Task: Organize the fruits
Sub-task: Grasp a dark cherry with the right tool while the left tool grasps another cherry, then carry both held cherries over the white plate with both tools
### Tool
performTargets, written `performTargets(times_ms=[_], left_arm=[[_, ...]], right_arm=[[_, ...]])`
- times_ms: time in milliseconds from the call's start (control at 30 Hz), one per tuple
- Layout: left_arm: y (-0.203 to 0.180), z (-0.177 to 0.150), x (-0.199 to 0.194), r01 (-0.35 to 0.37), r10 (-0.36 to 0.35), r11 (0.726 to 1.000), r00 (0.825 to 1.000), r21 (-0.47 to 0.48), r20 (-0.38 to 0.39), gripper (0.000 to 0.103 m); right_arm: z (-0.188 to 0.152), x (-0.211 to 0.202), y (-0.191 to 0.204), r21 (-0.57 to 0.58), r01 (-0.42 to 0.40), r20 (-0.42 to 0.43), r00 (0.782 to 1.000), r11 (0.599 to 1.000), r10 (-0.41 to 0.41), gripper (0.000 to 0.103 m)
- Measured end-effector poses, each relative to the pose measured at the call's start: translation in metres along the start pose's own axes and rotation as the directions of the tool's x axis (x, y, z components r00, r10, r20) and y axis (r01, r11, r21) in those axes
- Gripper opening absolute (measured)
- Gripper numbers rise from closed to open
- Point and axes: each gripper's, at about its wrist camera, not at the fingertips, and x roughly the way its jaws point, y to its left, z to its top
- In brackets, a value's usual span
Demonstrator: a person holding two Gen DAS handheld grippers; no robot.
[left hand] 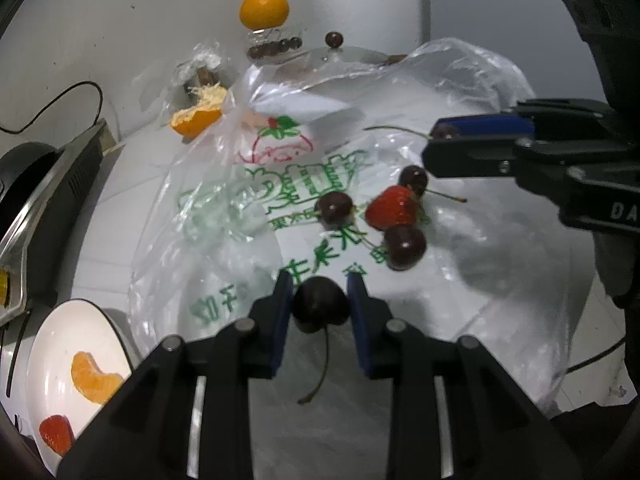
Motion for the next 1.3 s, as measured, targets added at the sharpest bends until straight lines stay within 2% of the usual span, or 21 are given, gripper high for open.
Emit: performTargets(times_ms=[500, 833, 1300], left_arm=[[0.008, -0.001, -0.055, 0.007, -0.003, 0.999, 0.995, -0.033, 0.102, 0.029], [0.025, -0.009, -0.091, -0.016, 0.027, 0.998, 0.985, -0.063, 0.170, 0.029], [0.061, -0.033, -0.124, -0.051, 0.081, 0.989, 0.972, -0.139, 0.219, 0.029]], right_arm=[[0.010, -0.020, 0.033, -0.045, 0.007, 0.026, 1.000, 0.999, -0.005, 0.028], [0.020, -0.024, 0.062, -0.087, -0.006, 0.036, 0.999, 0.996, 0.009, 0.028], [0.034, -0.014, 0.109, -0.151, -0.040, 0.029, 0.999, 0.988, 0.045, 0.028]])
